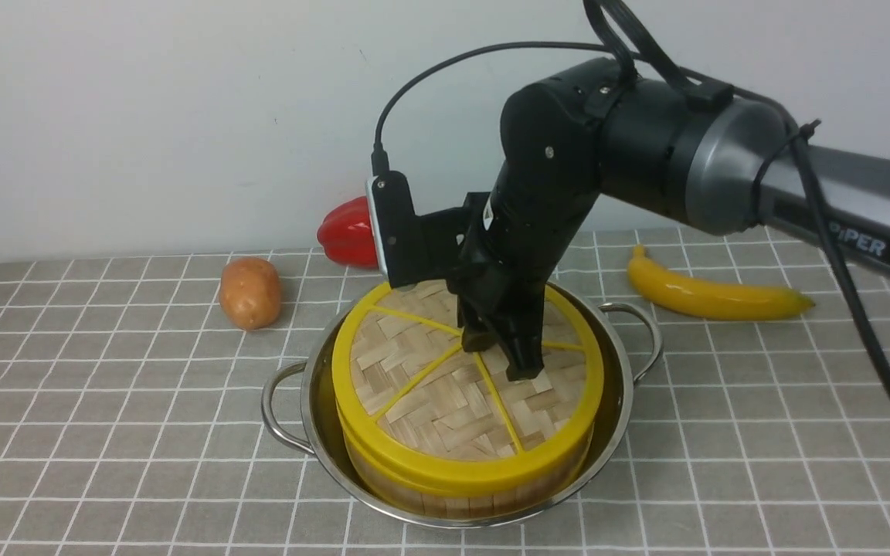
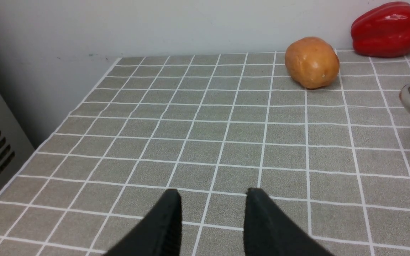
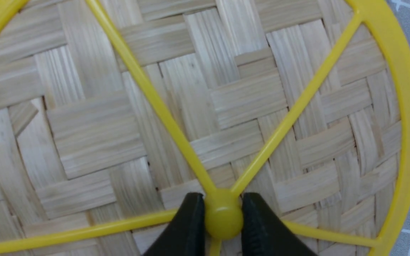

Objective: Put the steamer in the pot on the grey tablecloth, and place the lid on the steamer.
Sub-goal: 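Place the bamboo steamer lid onto the steamer basket in the pot with the right gripper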

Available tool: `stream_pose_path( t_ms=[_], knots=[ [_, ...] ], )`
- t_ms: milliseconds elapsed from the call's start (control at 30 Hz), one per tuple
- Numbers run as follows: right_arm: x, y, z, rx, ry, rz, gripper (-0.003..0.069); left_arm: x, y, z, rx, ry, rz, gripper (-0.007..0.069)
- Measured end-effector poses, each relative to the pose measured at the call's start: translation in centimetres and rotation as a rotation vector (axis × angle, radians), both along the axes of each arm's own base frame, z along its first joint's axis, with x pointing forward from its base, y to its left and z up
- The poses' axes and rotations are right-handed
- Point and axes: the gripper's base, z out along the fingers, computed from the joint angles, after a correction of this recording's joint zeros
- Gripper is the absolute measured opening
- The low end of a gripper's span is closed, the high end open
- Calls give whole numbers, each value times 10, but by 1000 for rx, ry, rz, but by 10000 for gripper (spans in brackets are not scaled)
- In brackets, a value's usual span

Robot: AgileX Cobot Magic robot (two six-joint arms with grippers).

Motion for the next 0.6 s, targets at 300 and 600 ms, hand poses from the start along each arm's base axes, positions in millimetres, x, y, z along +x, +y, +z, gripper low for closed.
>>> stream_pose_path(
  t_ms=[300, 600],
  knots=[
    [1, 0, 0, -7, -19, 41, 148, 0, 0, 0, 0, 0, 0, 243],
    [1, 4, 1, 28, -29, 63, 147, 0, 0, 0, 0, 0, 0, 243]
  ],
)
